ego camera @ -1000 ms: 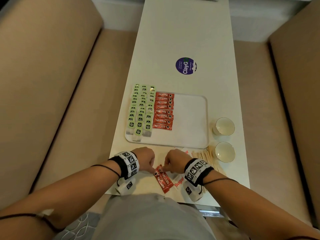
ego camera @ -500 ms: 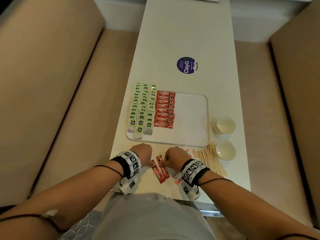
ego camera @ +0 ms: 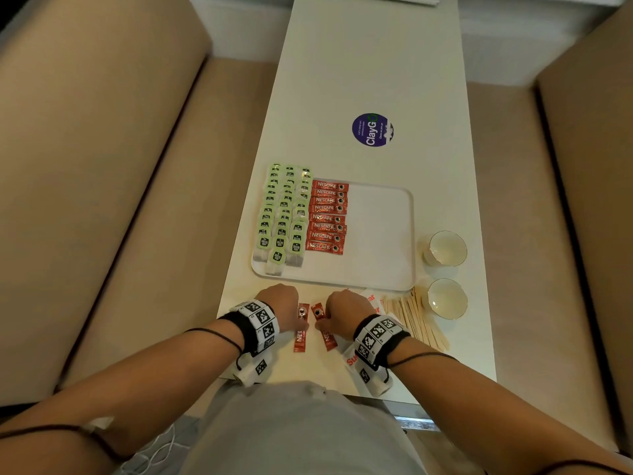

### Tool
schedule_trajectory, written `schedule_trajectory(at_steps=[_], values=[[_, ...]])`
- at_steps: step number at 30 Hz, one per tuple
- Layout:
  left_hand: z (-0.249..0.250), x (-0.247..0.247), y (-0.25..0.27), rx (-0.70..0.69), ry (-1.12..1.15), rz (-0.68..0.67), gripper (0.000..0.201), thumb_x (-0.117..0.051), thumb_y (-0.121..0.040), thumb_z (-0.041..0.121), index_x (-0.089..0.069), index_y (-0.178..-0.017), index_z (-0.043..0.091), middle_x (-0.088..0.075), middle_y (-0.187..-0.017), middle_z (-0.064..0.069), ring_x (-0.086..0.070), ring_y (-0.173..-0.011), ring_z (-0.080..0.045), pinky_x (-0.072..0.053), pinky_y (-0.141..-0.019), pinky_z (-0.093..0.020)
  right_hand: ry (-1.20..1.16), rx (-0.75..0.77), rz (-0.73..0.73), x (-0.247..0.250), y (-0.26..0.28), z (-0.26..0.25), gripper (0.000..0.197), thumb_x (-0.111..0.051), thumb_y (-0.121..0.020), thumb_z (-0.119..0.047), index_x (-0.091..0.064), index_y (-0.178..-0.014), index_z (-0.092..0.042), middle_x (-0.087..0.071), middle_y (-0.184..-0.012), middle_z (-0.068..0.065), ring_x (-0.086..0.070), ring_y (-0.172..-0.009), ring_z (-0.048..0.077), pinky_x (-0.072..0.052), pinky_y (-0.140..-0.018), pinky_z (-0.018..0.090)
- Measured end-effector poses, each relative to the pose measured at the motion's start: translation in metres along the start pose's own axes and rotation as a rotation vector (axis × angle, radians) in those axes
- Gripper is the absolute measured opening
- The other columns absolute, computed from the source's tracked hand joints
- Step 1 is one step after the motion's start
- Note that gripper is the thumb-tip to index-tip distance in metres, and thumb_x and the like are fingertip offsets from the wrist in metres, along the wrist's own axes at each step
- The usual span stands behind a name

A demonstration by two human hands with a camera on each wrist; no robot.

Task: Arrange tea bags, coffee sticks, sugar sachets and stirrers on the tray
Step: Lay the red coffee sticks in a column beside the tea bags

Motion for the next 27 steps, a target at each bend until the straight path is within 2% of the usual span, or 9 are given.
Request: schedule_trajectory(at_steps=[3,6,8,12,15,19,23,25,27], values=[[0.000,0.000,-0.001,-0.007,0.055,-0.031,0.035,-0.073,-0.082,0.038,-0.054,-0.063,0.015,-0.057,-0.063,0.000,-0.057,-0.059,-0.020,-0.048,-0.058,-0.030,-0.006,0.001,0.012,0.003,0.000,0.001,0.035,-0.066,-0.092,-0.050,-0.061,-0.082,-0.017,-0.065,-0.079,0.001,-0.067,-0.075,0.020,-0.060,-0.072,0.036],[-0.006,0.001,0.000,0.005,0.188,-0.066,0.019,-0.066,-0.084,0.025,-0.066,-0.077,0.008,-0.072,-0.072,-0.007,-0.070,-0.065,-0.023,-0.050,-0.056,-0.026,-0.037,-0.007,-0.002,0.004,-0.001,0.001,0.031,-0.065,-0.093,-0.045,-0.062,-0.082,-0.016,-0.067,-0.081,0.002,-0.068,-0.077,0.021,-0.061,-0.074,0.036],[-0.008,0.001,0.000,-0.013,0.295,-0.076,0.017,-0.064,-0.086,0.023,-0.060,-0.077,0.009,-0.071,-0.070,-0.009,-0.068,-0.059,-0.025,-0.053,-0.058,-0.031,-0.077,-0.028,-0.011,0.005,-0.001,0.002,0.031,-0.066,-0.093,-0.042,-0.062,-0.077,-0.015,-0.067,-0.078,0.002,-0.068,-0.075,0.021,-0.060,-0.071,0.035],[-0.010,0.004,0.000,-0.075,0.465,-0.060,0.029,-0.062,-0.087,0.018,-0.042,-0.067,0.019,-0.050,-0.054,-0.001,-0.058,-0.049,-0.023,-0.043,-0.051,-0.027,-0.218,-0.051,-0.007,0.013,-0.002,0.008,0.037,-0.069,-0.090,-0.037,-0.061,-0.063,-0.014,-0.064,-0.062,0.001,-0.056,-0.054,0.016,-0.049,-0.054,0.029],[-0.014,0.009,-0.003,-0.080,0.657,-0.004,0.031,-0.057,-0.090,0.008,-0.040,-0.066,0.018,-0.057,-0.063,-0.008,-0.063,-0.056,-0.019,-0.045,-0.056,-0.030,-0.384,-0.027,0.071,0.024,-0.002,0.012,0.042,-0.069,-0.091,-0.035,-0.060,-0.055,-0.014,-0.062,-0.055,-0.001,-0.052,-0.047,0.012,-0.050,-0.053,0.031],[-0.011,0.017,-0.004,-0.115,0.930,0.034,0.037,-0.050,-0.088,-0.009,-0.035,-0.067,0.017,-0.056,-0.075,-0.017,-0.052,-0.054,-0.019,-0.038,-0.054,-0.028,-0.531,-0.004,0.165,0.038,-0.001,0.012,0.034,-0.069,-0.093,-0.036,-0.072,-0.065,-0.017,-0.072,-0.063,-0.003,-0.066,-0.054,0.009,-0.059,-0.061,0.028],[-0.006,0.020,-0.009,-0.131,1.047,0.074,0.021,-0.070,-0.089,0.006,-0.054,-0.095,0.017,-0.062,-0.082,-0.006,-0.053,-0.061,-0.011,-0.043,-0.058,-0.024,-0.589,0.003,0.233,0.048,-0.003,0.011,0.038,-0.065,-0.094,-0.036,-0.073,-0.063,-0.015,-0.071,-0.059,0.000,-0.062,-0.050,0.007,-0.057,-0.063,0.029],[-0.004,0.021,-0.009,-0.170,1.050,0.090,0.034,-0.077,-0.086,0.012,-0.057,-0.113,0.020,-0.067,-0.086,0.003,-0.058,-0.067,-0.004,-0.049,-0.070,-0.025,-0.641,-0.006,0.272,0.051,-0.003,0.011,0.038,-0.065,-0.094,-0.036,-0.073,-0.063,-0.015,-0.070,-0.058,0.000,-0.064,-0.050,0.006,-0.054,-0.061,0.023],[-0.001,0.024,-0.010,-0.212,1.046,0.107,0.037,-0.078,-0.086,0.009,-0.061,-0.118,0.014,-0.063,-0.075,0.008,-0.055,-0.061,0.000,-0.051,-0.074,-0.029,-0.696,-0.013,0.300,0.053,-0.003,0.011,0.037,-0.066,-0.095,-0.037,-0.073,-0.066,-0.015,-0.071,-0.059,-0.001,-0.067,-0.053,0.007,-0.052,-0.060,0.020]])
Point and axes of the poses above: each hand's wrist, its own y-axis away from the middle knuckle, its own x-axis out of the back of the hand, z = x × y, the point moved 3 cm from there along -y, towards the middle knuckle
